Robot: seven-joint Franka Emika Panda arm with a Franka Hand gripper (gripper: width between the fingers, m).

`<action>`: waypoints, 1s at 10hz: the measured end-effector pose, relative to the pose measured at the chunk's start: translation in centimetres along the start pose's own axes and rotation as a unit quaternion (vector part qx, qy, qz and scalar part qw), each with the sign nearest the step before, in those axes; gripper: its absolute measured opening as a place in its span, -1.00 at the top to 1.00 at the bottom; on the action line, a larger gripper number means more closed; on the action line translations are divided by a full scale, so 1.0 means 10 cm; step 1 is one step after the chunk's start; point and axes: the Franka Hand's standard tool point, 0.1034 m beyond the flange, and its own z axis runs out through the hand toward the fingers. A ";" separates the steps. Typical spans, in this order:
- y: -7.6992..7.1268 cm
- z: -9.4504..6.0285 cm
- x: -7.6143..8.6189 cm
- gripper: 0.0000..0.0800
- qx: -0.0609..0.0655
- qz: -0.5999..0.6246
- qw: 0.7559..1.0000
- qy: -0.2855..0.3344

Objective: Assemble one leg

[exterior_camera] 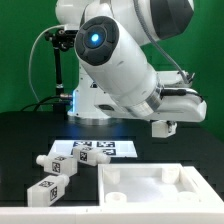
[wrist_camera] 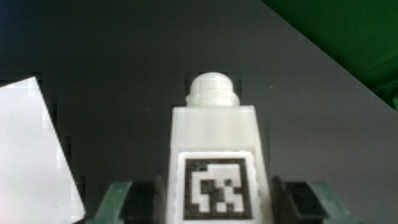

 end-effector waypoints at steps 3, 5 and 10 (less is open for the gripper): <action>-0.06 -0.25 0.10 0.29 -0.011 -0.040 0.992 0.121; -0.33 -0.83 0.15 0.29 -0.026 -0.094 0.971 0.220; -0.42 -0.87 0.14 0.29 -0.019 -0.128 0.921 0.366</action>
Offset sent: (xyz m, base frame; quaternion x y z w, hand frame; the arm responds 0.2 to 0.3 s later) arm 0.0882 -0.0334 0.0577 -0.0711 0.2317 -0.1508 0.9584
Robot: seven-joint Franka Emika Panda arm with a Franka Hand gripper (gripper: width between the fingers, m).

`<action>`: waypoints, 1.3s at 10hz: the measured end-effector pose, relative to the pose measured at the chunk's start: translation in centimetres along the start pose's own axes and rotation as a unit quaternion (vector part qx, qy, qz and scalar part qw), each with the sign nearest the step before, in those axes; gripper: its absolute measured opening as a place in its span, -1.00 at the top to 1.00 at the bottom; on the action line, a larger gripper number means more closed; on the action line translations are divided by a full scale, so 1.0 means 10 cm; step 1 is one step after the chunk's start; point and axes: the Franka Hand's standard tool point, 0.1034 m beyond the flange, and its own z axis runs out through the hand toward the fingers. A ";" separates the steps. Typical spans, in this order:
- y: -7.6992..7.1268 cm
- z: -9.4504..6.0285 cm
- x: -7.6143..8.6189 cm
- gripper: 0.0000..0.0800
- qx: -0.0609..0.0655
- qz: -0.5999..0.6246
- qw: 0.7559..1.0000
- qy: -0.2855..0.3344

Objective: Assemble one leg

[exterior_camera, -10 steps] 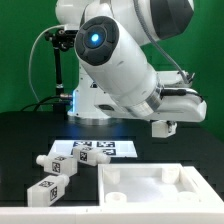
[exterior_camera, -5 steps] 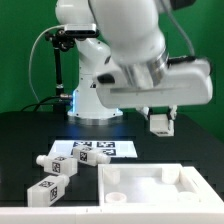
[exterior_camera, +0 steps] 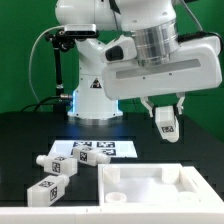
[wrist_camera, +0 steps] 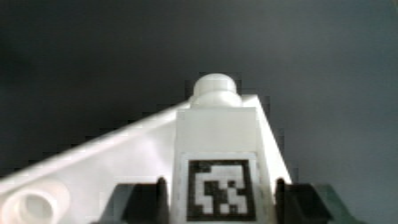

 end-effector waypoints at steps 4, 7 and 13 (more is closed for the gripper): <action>-0.35 -0.35 0.56 0.29 -0.010 -0.111 0.983 0.143; -0.46 -0.30 0.46 0.29 0.017 -0.118 0.968 0.221; -0.26 -0.09 0.96 0.29 -0.023 -0.274 0.929 0.247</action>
Offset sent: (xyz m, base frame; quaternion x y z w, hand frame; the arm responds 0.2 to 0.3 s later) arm 0.0600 0.0085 0.0235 -0.0529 0.1816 -0.2029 0.9607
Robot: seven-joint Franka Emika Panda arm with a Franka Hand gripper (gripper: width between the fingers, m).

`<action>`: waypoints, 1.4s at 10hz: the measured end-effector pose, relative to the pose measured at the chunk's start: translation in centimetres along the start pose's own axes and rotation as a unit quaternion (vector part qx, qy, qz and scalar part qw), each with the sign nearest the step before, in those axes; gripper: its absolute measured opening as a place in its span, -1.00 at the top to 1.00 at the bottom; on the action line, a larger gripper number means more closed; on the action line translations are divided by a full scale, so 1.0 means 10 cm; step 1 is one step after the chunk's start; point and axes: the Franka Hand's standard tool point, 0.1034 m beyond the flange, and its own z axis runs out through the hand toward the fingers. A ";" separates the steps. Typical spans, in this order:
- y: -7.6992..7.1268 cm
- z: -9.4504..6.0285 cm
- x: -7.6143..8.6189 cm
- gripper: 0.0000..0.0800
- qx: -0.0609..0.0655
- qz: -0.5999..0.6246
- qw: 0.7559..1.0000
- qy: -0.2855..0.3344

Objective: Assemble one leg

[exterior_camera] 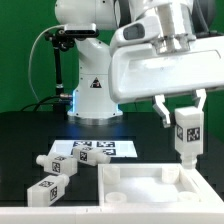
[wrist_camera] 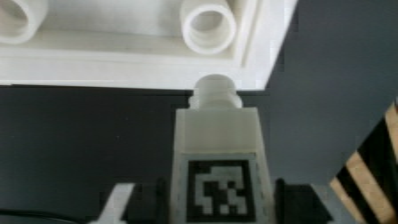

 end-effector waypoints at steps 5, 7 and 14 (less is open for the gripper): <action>-0.11 0.08 -0.05 0.29 0.002 -0.010 1.000 0.006; -0.16 0.14 -0.08 0.29 0.001 -0.021 1.000 0.006; -0.10 0.34 -0.20 0.29 0.002 -0.023 1.000 -0.005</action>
Offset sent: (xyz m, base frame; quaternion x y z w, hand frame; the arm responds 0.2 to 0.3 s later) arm 0.0000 0.0000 0.0000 0.0000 0.0000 0.0000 1.0000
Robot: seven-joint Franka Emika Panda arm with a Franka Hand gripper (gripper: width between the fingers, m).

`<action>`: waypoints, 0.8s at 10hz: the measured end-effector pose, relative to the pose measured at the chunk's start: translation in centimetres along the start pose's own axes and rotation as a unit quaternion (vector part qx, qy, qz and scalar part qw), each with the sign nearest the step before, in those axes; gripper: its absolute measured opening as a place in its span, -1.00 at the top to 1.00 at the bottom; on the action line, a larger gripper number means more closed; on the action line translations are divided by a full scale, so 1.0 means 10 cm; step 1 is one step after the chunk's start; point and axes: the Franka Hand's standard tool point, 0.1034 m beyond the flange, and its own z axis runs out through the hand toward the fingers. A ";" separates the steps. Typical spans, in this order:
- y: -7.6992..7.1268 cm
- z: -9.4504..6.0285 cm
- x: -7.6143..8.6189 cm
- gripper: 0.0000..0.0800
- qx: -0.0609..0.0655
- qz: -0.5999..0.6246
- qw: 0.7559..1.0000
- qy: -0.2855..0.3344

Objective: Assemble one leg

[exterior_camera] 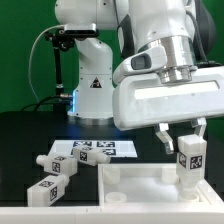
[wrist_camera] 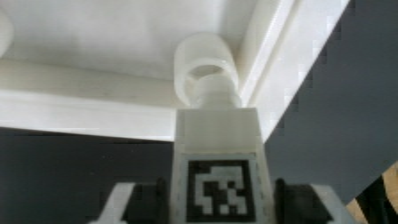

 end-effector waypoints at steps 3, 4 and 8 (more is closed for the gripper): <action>0.06 0.06 0.00 0.29 -0.004 0.001 1.000 0.015; 0.06 0.07 0.01 0.29 -0.005 -0.002 1.000 0.019; -0.04 0.15 -0.06 0.29 -0.002 -0.006 1.000 0.024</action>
Offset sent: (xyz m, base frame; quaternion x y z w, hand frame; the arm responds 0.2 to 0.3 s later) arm 0.0049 -0.0049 -0.0108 0.0003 0.0099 -0.0135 0.9999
